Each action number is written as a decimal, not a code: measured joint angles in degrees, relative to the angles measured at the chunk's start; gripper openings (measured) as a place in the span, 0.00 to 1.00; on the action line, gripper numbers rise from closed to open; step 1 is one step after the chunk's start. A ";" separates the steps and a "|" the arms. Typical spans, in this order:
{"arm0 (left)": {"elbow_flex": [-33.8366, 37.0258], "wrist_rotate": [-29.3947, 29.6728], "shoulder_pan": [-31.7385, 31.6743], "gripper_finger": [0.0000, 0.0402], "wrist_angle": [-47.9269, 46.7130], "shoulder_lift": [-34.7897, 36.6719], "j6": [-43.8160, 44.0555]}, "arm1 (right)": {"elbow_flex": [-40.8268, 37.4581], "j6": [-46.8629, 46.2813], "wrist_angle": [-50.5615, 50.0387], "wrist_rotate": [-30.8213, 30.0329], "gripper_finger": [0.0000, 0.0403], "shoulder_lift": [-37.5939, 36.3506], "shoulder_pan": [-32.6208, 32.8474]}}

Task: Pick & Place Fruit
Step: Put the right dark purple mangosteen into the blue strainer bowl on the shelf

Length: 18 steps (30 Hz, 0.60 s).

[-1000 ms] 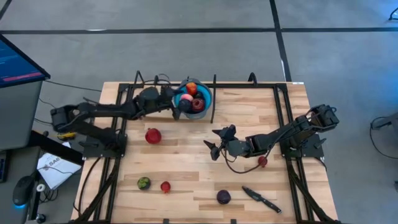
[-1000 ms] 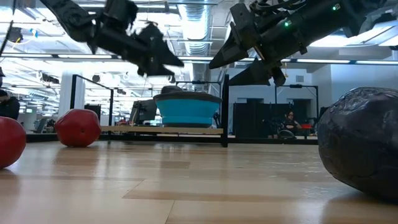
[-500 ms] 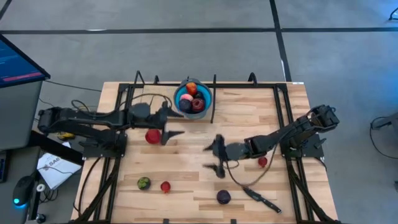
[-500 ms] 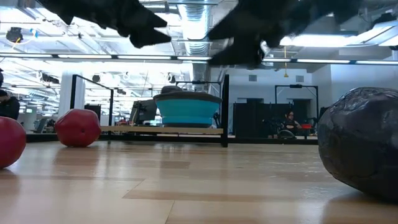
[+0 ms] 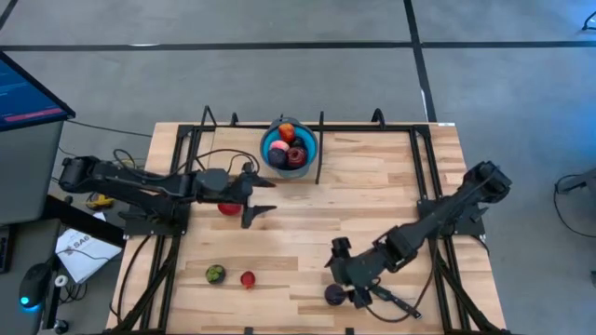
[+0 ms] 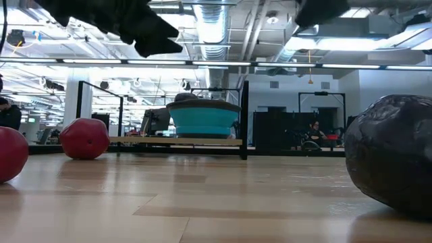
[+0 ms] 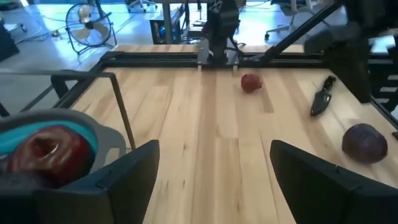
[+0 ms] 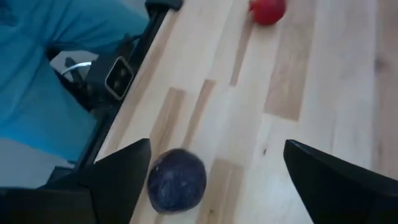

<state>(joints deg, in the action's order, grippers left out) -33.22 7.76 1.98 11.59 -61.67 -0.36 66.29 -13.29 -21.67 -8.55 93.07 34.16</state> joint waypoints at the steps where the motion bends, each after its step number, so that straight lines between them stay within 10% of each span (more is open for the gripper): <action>1: 0.34 0.01 0.00 0.74 0.17 0.00 0.62 | 0.03 0.57 0.16 0.15 0.93 0.84 0.44; 18: 7.32 -0.33 4.53 0.74 1.99 0.04 11.79 | 1.90 16.30 3.34 -0.25 0.94 14.86 5.36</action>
<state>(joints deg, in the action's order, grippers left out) -25.90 7.43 6.51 13.58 -61.63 11.43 68.18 3.01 -18.33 -8.81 107.92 39.52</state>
